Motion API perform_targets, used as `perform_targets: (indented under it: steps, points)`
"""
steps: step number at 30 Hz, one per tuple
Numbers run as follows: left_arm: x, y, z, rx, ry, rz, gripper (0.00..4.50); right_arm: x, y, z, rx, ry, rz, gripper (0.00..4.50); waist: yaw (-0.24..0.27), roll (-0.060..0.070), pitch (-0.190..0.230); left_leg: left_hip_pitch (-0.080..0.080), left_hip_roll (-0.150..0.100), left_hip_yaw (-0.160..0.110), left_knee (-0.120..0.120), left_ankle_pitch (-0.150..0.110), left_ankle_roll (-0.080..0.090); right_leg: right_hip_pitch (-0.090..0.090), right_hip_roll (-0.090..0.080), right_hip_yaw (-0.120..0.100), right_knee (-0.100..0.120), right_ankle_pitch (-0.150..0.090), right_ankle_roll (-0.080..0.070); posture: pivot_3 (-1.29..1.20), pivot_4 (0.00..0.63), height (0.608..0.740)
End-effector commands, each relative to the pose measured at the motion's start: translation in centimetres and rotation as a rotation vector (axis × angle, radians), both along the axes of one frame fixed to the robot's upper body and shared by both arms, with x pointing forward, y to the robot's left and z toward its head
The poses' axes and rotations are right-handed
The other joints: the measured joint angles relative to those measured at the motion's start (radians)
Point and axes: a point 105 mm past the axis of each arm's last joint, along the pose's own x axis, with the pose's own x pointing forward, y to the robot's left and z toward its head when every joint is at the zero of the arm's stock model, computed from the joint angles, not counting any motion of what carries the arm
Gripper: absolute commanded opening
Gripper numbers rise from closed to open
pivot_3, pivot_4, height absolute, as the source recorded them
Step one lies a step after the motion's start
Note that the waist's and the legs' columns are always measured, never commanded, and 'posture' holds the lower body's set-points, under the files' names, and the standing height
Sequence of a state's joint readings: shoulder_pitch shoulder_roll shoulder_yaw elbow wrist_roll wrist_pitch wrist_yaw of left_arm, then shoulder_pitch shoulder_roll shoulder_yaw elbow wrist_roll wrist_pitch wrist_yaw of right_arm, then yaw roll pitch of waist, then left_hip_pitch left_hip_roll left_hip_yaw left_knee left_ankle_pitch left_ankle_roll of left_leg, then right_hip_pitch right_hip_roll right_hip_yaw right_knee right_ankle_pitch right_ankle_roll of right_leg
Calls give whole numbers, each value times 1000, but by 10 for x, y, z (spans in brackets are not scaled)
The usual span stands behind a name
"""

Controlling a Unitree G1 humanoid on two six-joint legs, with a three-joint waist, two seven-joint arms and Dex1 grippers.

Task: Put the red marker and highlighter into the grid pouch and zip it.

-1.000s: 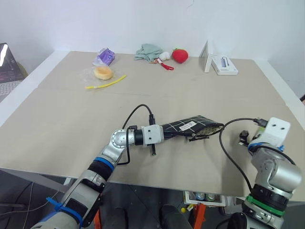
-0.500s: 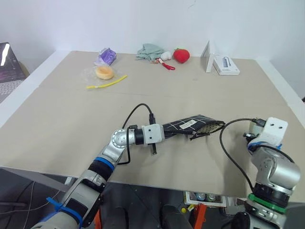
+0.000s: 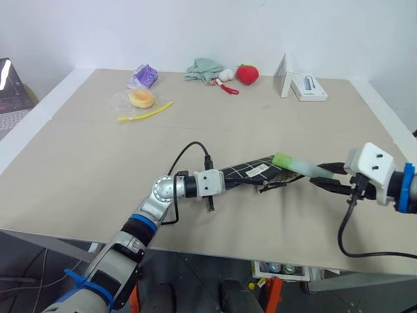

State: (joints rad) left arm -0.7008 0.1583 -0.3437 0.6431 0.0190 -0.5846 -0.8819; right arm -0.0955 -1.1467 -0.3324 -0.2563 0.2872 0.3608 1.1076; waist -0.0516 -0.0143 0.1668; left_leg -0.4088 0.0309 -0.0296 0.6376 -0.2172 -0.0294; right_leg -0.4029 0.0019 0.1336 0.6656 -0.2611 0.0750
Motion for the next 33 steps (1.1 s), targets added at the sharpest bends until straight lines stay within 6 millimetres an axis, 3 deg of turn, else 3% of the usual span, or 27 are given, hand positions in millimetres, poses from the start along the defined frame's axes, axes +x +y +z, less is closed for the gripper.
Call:
perform_targets:
  steps: [1,8,18,26,33]
  points:
    - [3,0,16,-35,-51,-1,0,-1,-14,8,-78,7,-10,1023,1,0,0,0,0,0,0,0,0,0,0,0,0,0,0,0,150,732]
    - [3,2,14,-35,-49,7,0,-11,-23,1,-110,95,-32,1023,3,0,0,0,0,0,-2,0,0,0,-1,0,0,-1,1,0,150,732]
    - [2,2,13,-27,-49,2,0,-25,-7,16,19,125,7,1023,4,-1,0,0,-1,-1,-1,0,0,0,-1,-1,0,-1,1,0,150,732]
    - [2,-1,14,-28,-50,-5,0,-20,-21,2,-66,139,-46,1023,5,-1,0,0,-1,0,-1,0,0,0,-2,-1,0,-1,2,0,150,732]
    - [-2,-2,16,-38,-59,-18,0,-6,-19,1,-58,108,-39,1023,3,-1,0,0,-1,0,-1,0,0,0,-2,0,0,-1,1,0,150,732]
